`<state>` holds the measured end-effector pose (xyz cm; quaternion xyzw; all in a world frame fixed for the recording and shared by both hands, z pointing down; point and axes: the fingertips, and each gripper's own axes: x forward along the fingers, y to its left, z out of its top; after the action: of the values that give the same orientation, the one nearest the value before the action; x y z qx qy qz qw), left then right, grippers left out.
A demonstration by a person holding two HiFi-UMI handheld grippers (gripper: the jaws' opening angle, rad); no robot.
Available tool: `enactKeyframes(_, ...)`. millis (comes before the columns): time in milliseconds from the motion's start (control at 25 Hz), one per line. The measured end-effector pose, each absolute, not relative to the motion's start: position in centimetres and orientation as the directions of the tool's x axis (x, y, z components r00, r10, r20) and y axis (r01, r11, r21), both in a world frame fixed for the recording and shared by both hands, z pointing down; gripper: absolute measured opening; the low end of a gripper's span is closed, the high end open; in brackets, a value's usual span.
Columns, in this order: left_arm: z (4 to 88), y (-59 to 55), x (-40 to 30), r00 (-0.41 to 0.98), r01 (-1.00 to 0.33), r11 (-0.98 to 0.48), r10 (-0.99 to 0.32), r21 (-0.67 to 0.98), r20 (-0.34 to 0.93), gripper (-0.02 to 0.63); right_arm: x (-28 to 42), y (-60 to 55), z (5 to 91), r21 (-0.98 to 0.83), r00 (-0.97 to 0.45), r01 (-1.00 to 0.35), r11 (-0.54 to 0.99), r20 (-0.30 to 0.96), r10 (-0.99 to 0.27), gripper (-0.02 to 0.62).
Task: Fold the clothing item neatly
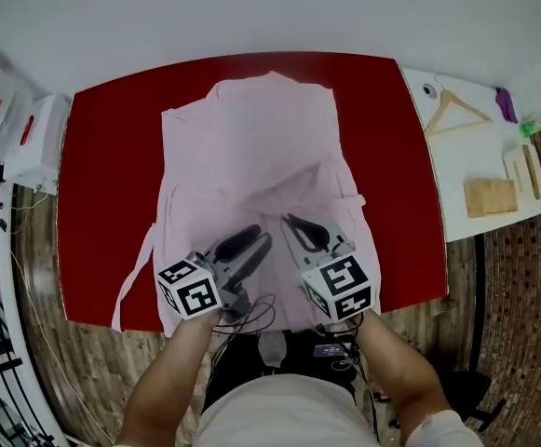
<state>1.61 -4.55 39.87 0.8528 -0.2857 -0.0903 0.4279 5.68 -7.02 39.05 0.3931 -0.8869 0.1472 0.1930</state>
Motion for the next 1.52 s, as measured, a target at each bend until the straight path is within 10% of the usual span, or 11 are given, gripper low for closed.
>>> enactKeyframes(320, 41.3, -3.9, -3.4, 0.792, -0.438, -0.423, -0.599, 0.793, 0.118, 0.135, 2.4, -9.7, 47.0, -0.091, -0.499, -0.817, 0.57, 0.606, -0.619, 0.032)
enactKeyframes(520, 42.1, -3.3, -5.3, 0.787, -0.443, -0.409, -0.604, 0.798, 0.128, 0.135, 0.4, -8.8, 48.5, -0.085, -0.534, -0.773, 0.629, 0.622, -0.572, 0.163)
enactKeyframes(1200, 42.8, 0.7, -10.6, 0.778, -0.469, -0.4, -0.609, 0.788, 0.154, 0.135, 8.4, -8.9, 54.4, 0.049, -0.221, -0.907, 0.418, 0.789, -0.573, 0.162)
enactKeyframes(1520, 43.9, 3.1, -13.8, 0.751, -0.486, -0.36, -0.638, 0.797, 0.169, 0.135, 5.9, -8.7, 51.9, 0.104, -0.223, -0.887, 0.451, 0.758, -0.613, 0.046)
